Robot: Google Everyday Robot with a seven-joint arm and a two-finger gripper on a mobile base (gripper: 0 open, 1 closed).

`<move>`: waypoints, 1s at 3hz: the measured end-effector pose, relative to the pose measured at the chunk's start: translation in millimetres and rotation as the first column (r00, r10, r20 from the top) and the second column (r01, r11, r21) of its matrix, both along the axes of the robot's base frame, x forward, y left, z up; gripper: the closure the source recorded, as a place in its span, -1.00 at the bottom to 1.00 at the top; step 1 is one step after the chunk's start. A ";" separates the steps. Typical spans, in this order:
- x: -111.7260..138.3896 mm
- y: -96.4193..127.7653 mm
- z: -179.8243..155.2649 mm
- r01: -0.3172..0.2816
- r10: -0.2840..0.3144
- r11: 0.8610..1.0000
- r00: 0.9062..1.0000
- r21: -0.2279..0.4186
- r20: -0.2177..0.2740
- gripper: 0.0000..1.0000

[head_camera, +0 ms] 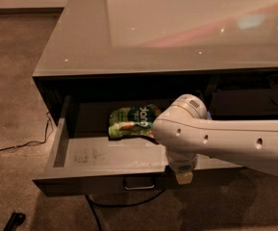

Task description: Open top drawer

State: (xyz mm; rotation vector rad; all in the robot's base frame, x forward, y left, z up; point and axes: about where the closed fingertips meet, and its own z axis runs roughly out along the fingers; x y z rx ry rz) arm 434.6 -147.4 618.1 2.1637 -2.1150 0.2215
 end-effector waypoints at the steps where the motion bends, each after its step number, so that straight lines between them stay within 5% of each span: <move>1: 0.0 0.0 0.0 0.000 0.000 1.000 1.000 0.000 0.000 -0.69; 2: 0.0 0.0 0.0 0.000 0.000 1.000 1.000 0.000 0.000 -1.00; 3: 0.0 0.0 0.0 0.000 0.000 1.000 1.000 0.000 0.000 -1.00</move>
Offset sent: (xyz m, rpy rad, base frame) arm 0.0000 0.0000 0.0000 0.0000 0.0000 0.0000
